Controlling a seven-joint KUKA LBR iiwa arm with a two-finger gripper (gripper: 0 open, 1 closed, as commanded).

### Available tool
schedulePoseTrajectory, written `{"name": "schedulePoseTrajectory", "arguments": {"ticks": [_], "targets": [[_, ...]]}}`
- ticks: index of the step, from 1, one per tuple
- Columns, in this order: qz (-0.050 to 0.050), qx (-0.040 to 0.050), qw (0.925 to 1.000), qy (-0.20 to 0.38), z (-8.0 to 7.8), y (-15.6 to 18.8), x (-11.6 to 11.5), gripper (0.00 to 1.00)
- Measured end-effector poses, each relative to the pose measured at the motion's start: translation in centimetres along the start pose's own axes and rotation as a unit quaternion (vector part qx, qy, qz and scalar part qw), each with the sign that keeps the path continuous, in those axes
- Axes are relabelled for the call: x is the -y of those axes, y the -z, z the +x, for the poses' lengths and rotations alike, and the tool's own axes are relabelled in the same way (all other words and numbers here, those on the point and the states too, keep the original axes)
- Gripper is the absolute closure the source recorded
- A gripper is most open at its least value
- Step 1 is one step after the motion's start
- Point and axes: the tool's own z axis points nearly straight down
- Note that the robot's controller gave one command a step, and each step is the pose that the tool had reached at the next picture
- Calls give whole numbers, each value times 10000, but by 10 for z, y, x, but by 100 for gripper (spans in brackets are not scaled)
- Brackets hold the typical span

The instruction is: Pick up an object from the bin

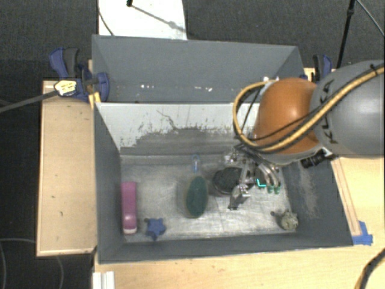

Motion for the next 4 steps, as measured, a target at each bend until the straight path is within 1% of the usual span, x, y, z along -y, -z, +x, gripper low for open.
{"name": "schedulePoseTrajectory", "arguments": {"ticks": [1,2,3,4], "targets": [[-1,41,10000,-7,-2,4,0,100],[-1,41,10000,-11,-2,4,0,0],[6,31,9990,449,-27,-65,48,0],[4,51,9990,453,-28,-62,45,100]]}}
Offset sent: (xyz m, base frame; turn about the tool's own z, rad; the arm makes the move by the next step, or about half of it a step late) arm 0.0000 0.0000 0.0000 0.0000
